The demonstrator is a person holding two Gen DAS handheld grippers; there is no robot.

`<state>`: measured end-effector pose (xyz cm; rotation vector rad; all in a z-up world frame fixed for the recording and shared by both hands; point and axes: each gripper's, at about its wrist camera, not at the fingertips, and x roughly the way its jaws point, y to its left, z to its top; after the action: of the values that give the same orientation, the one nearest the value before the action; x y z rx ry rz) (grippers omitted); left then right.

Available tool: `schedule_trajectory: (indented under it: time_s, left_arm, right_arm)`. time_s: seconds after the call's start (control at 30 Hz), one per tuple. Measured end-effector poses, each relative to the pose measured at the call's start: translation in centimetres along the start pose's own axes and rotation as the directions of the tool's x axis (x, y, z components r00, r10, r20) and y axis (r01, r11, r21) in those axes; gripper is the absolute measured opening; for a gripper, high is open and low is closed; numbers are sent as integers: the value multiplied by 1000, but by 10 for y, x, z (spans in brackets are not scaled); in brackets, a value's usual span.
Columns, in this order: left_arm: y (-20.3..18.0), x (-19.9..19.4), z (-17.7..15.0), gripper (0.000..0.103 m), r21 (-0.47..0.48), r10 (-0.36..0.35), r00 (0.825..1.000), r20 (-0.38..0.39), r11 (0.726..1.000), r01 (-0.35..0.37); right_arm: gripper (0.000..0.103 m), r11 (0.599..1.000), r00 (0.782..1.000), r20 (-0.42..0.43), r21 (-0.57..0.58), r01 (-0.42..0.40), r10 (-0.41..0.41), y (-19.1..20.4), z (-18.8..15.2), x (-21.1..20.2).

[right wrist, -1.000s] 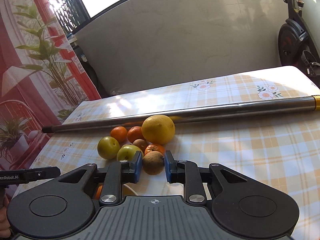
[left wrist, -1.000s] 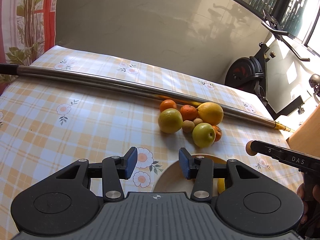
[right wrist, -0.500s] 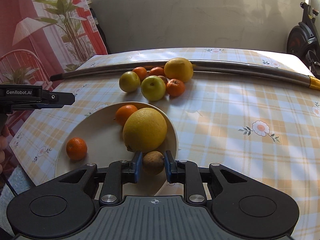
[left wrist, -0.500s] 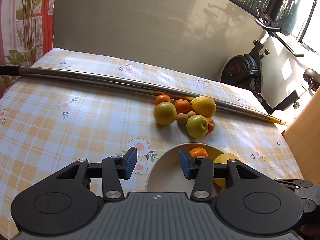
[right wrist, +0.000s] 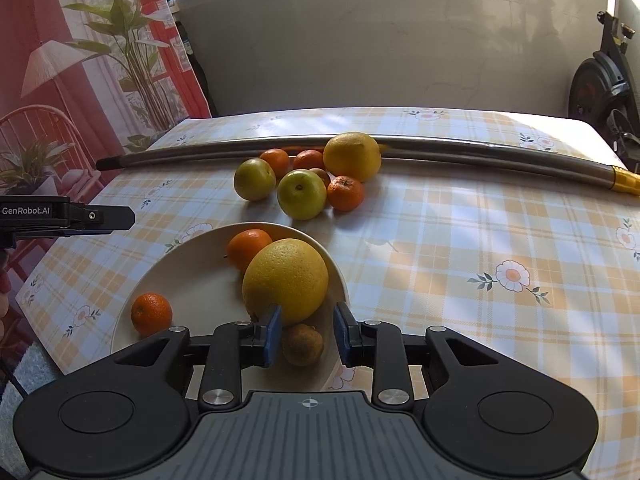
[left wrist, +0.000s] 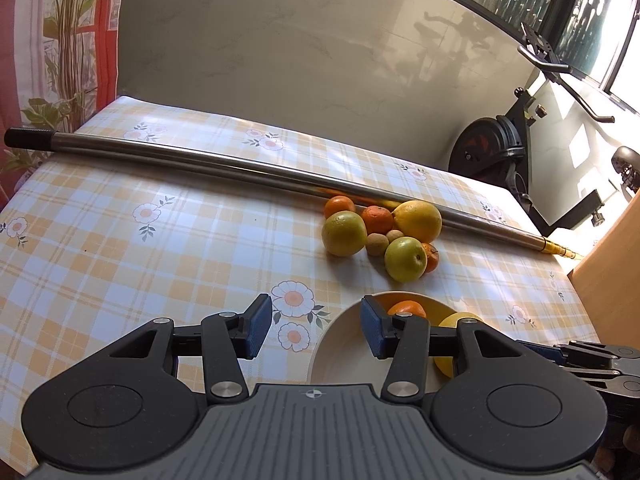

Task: Organize fruits
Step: 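Carry the kiwi over the white plate and open the right gripper, then move both tools back toward the fruit pile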

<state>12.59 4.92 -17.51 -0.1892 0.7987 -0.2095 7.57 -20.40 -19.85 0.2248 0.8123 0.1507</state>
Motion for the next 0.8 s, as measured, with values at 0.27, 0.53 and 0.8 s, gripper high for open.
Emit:
schedule_trajectory:
  time_s: [0.27,0.53,0.8]
  left_arm:
    - [12,-13,26,55,1,24,999,48,1000,-24]
    - [22,-29,56,55,6,50,996,80,999,-51]
    - [31,-35,74,55,29,64,995,81,997,-67]
  right_arm:
    - [28,1000,995,101,3,21,-22,-14,40,-13]
    - [28,998,985,164,36,42,-47,-24,70,-13]
    - [28,996,984,168,73,52,-64,-22,76,0]
